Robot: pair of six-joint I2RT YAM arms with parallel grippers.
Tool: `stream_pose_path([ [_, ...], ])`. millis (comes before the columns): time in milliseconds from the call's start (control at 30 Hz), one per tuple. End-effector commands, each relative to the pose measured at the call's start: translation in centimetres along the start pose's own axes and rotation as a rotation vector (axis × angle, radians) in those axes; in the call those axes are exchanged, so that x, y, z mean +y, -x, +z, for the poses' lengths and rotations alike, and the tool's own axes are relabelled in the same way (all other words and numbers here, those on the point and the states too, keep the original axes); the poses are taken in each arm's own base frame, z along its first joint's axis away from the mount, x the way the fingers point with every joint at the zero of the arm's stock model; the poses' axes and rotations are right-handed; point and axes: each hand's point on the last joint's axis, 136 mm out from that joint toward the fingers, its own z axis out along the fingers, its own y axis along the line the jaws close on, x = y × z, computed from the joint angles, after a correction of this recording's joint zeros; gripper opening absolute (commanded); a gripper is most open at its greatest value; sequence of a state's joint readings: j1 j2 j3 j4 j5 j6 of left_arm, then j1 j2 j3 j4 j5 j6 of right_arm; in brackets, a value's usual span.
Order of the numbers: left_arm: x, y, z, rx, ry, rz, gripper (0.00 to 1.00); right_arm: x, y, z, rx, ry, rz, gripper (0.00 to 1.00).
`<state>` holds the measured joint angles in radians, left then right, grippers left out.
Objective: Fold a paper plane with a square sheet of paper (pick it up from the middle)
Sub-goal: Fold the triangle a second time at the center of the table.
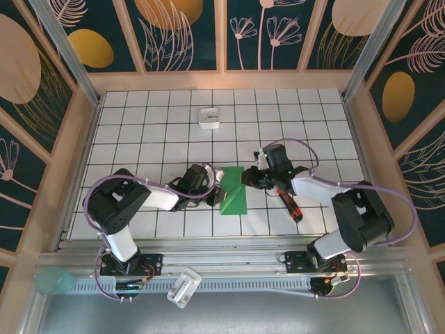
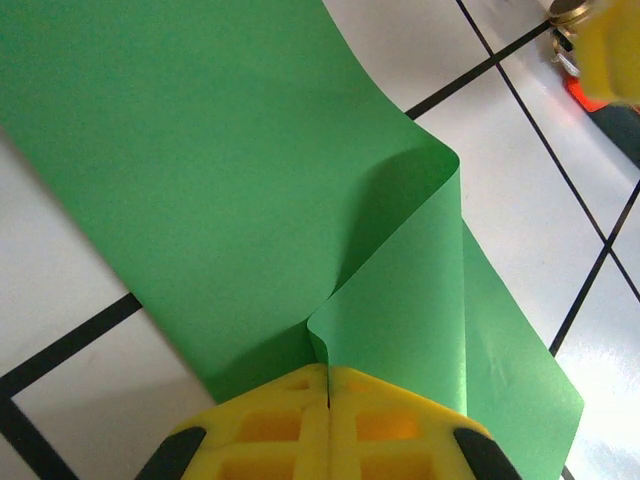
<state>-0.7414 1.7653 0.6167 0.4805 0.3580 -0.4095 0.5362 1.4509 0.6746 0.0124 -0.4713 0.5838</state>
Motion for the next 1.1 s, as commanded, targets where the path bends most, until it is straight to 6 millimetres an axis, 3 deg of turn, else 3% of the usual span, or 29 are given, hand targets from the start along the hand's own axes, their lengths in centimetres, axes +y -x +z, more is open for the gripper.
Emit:
stream_pose_path([
  [0, 4.7, -4.7, 1.0, 0.141, 0.179, -0.057, 0.0, 1.6, -1.8, 0.4, 0.004, 0.05, 0.044, 0.13],
  [267, 4.9, -5.0, 1.1, 0.15, 0.185, -0.066, 0.0, 3.7, -6.0, 2.3, 0.036, 0.162, 0.098, 0.01],
  [433, 4.9, -5.0, 1.1, 0.153, 0.186, -0.069, 0.0, 4.2, -7.7, 3.4, 0.062, 0.178, 0.103, 0.0],
  [733, 5.0, -5.2, 1.2, 0.158, 0.186, -0.07, 0.0, 4.4, -8.8, 5.2, 0.101, 0.174, 0.101, 0.0],
  [1067, 5.0, -5.2, 1.3, 0.162, 0.187, -0.068, 0.0, 3.3, -9.6, 6.4, 0.134, 0.133, 0.12, 0.0],
])
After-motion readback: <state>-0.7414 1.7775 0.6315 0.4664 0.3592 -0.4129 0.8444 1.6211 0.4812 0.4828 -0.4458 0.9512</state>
